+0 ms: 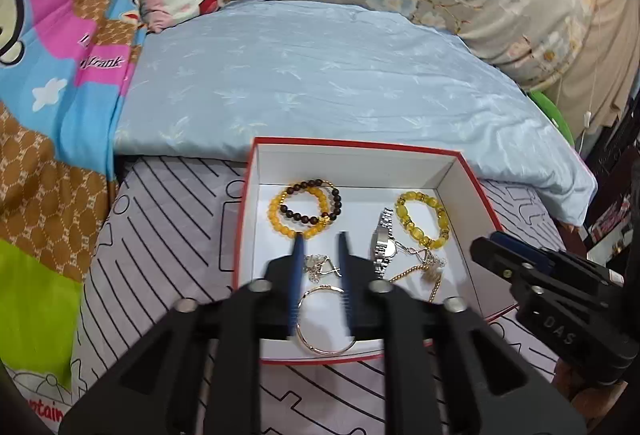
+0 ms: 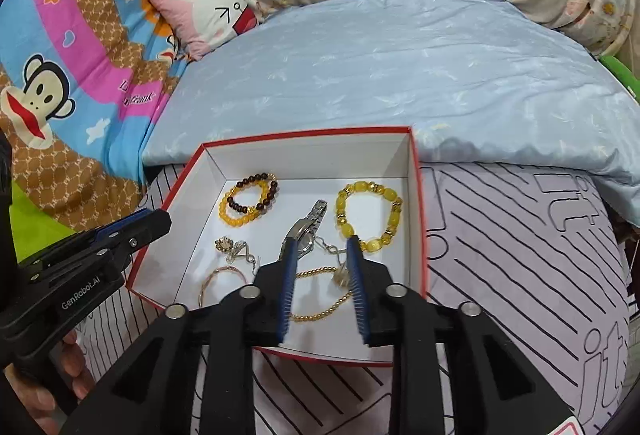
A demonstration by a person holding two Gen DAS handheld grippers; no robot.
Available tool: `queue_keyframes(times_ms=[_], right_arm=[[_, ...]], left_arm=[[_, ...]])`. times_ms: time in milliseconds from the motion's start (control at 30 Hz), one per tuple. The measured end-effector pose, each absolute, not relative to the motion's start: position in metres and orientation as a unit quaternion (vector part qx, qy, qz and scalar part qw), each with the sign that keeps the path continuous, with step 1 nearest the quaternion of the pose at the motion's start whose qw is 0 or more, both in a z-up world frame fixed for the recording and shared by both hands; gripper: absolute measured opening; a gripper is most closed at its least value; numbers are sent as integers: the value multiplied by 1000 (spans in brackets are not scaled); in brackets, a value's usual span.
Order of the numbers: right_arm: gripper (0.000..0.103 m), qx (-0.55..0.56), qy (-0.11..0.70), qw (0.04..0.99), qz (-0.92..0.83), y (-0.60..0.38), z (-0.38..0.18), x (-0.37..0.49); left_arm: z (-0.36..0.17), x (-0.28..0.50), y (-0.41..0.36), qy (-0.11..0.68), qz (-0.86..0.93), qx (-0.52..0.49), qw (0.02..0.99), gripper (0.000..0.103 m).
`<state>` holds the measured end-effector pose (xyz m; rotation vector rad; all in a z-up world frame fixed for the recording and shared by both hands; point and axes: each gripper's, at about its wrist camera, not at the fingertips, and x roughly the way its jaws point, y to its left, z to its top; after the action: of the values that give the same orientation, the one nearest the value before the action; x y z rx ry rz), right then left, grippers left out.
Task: Organize jewelry
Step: 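Carry the bangle and brooch into the red box and open both tools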
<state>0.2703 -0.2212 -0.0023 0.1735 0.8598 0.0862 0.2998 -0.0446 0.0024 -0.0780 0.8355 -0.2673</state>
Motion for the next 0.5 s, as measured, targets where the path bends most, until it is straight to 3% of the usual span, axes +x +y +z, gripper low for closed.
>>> queue_keyframes(times_ms=[200,500], right_arm=[[50,81,404,911,16,-226,12,243],[53,85,414,906,-3,-218,5,210]], left_arm=[[9,282,-33,393,-99,-25,914,34],[3,250,-41,408,-83,-9,909,35]])
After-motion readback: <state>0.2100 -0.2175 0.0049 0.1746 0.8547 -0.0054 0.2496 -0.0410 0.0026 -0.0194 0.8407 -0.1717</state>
